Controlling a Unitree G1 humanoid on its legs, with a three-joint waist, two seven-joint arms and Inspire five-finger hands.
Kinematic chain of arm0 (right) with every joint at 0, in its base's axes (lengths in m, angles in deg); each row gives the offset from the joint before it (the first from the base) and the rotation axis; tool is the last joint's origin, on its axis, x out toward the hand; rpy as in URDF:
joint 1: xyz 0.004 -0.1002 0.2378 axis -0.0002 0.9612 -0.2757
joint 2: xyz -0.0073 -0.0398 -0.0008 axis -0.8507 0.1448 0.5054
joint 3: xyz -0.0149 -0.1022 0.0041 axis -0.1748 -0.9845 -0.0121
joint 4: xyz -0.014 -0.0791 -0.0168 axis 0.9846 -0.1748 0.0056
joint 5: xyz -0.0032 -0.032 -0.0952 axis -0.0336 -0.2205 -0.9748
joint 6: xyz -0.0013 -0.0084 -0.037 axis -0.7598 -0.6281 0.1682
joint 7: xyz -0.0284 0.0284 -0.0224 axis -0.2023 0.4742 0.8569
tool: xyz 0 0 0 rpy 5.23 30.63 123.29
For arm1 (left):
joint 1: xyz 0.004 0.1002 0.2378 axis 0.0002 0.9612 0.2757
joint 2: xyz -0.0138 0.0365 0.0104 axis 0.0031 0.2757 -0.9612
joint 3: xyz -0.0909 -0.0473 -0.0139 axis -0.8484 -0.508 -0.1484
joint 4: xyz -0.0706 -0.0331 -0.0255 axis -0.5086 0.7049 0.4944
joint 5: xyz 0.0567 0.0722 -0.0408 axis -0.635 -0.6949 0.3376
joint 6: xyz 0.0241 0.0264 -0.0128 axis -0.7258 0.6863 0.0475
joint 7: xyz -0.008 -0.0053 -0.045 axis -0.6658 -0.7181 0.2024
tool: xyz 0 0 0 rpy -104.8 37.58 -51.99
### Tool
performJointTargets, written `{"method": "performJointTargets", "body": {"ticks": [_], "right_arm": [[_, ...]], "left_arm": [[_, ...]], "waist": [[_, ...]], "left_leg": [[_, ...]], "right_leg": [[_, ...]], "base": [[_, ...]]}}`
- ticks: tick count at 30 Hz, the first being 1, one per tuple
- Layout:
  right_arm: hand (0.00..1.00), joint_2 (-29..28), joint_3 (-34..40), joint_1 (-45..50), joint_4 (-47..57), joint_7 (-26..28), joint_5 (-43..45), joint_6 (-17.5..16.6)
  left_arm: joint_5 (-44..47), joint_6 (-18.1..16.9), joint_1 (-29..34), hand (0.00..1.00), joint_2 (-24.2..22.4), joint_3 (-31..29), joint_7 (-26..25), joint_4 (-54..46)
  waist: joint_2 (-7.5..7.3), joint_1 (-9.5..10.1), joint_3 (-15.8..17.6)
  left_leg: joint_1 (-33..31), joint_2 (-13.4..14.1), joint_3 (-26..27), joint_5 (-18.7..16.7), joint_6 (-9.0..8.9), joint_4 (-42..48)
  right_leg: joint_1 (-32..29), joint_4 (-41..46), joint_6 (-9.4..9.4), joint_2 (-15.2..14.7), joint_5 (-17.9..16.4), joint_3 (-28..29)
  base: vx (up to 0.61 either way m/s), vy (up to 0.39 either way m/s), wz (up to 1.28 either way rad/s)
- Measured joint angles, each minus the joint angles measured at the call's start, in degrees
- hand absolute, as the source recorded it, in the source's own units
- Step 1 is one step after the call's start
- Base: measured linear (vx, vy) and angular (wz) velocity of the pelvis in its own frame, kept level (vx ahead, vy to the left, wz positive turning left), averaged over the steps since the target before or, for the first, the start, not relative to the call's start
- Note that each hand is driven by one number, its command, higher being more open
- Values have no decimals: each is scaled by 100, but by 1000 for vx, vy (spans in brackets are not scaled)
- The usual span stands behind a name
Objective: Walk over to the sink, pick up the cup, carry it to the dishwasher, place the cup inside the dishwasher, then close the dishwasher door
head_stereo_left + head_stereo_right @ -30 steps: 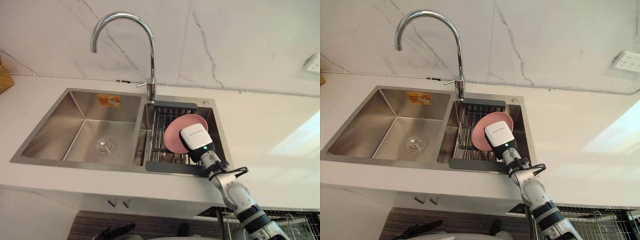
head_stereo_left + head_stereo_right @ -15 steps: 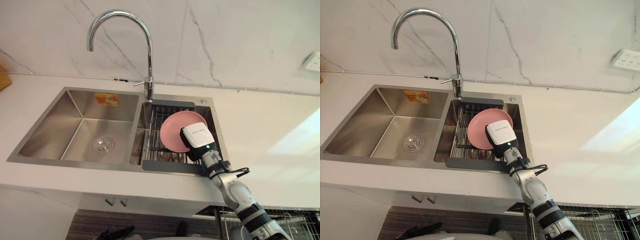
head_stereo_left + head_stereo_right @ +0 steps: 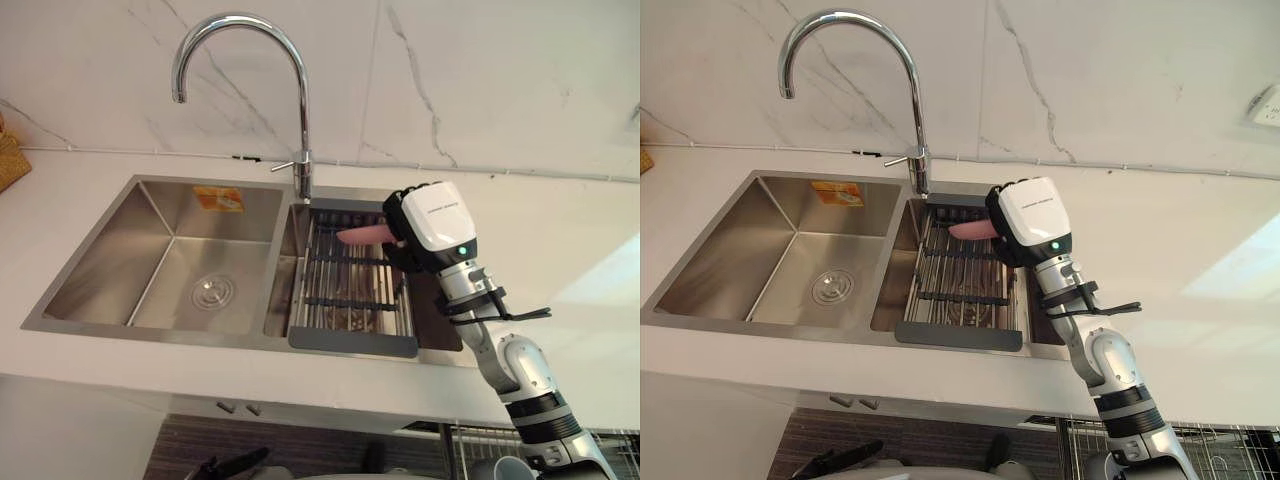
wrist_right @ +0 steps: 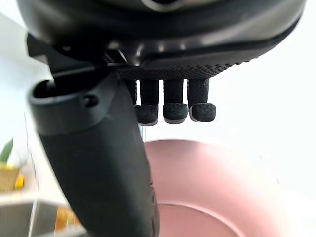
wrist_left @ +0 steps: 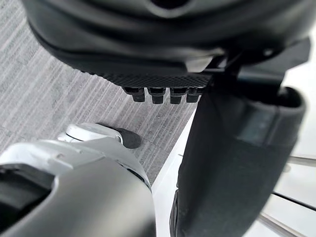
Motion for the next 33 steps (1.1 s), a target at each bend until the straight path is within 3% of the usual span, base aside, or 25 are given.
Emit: {"method": "performJointTargets", "body": {"ticks": [5, 19, 20, 30, 31, 33], "right_arm": [[0, 5, 0, -20, 270, -199, 18, -322], [0, 174, 4, -20, 297, 1, 239, -363], [100, 173, 4, -20, 297, 71, 239, -363], [100, 164, 111, -19, 289, 488, 949, -114], [100, 157, 628, 214, 429, 1008, 1763, -154], [100, 157, 628, 214, 429, 1008, 1765, -154]], "left_arm": [[0, -60, -15, 100, -20, 0, 15, 1], [2, -57, 163, 100, -24, -8, 14, 1], [2, -58, 161, 100, -24, -16, 16, 1], [4, -89, 162, 100, -26, -69, 27, 1], [8, -53, 216, 100, -29, -73, 25, -47], [8, -53, 215, 100, -29, -74, 25, -48]], "waist": [[-9, 1, -28], [-24, 4, -43], [-37, 8, -51], [-129, 5, -109], [-151, -73, -109], [-161, -73, -103]], "left_leg": [[-2, 4, -11, -11, 7, 32], [-12, 16, -63, 0, -9, -18], [-11, 16, -72, 1, -9, -20], [36, -9, -76, 3, -2, -18], [80, 14, -26, 1, -4, -56], [81, 14, -26, 1, -4, -59]], "right_leg": [[31, -1, 2, -2, -2, 0], [27, 0, -15, 9, -44, -61], [30, 0, -15, 9, -43, -70], [69, -1, -10, -13, -39, -69], [77, -1, -8, 7, -44, -44], [77, -1, -8, 7, -44, -45]], "base": [[-2, 7, 0], [0, 0, 1], [0, 0, 4], [0, 0, 0], [0, 0, 0], [0, 0, 0]]}}
